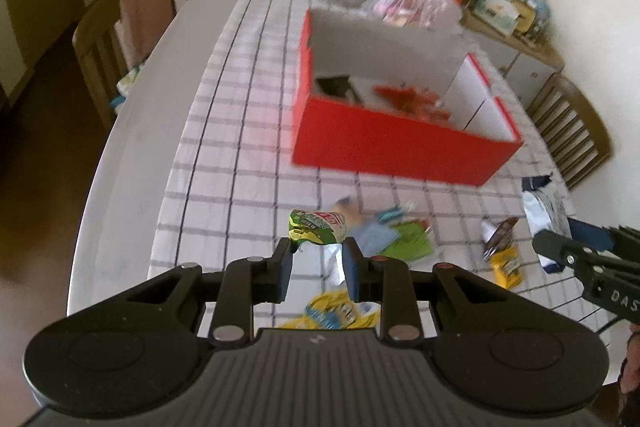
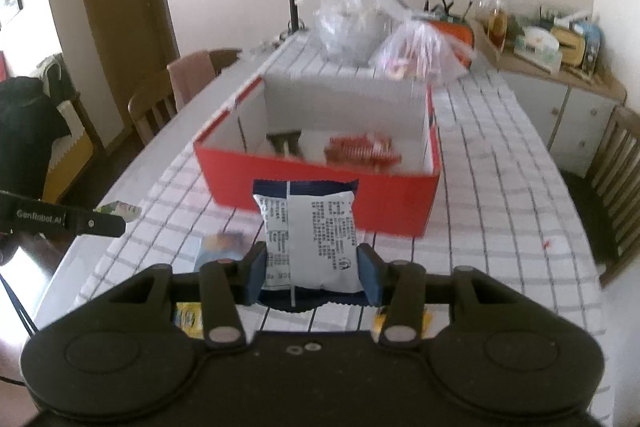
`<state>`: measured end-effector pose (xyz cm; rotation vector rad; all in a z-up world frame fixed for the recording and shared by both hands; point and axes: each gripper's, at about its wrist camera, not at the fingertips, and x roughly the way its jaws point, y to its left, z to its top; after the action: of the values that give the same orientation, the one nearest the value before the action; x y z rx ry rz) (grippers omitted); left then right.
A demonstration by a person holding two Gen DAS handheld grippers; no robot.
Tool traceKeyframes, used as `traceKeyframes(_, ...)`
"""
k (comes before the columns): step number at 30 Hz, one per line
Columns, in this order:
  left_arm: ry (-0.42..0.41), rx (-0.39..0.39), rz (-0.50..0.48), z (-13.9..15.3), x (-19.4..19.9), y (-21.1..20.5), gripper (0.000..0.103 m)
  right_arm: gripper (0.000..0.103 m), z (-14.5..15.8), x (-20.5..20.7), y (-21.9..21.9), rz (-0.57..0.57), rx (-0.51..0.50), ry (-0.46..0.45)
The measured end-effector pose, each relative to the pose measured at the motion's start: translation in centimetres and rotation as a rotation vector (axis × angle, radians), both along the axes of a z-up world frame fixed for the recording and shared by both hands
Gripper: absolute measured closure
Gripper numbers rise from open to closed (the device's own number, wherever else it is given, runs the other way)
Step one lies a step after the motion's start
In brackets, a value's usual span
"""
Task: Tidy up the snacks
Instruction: 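Carry both snacks over the red box and open both tools to drop them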
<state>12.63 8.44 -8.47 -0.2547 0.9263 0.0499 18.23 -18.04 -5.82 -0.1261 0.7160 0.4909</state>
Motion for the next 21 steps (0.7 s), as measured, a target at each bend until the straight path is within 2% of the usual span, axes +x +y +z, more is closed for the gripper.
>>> traceKeyframes(11,-0.107,0.044,-0.047,4.2,4.9,-2.2,0.077,0.056,2.6,5.6,0.6,-0.006,-0.013,-0.076)
traceKeyframes(21,-0.111,0.077,-0.063,4.4,11.0,-3.4,0.077,0.056,1.8,12.0,1.3,-0.047,-0.048,-0.058)
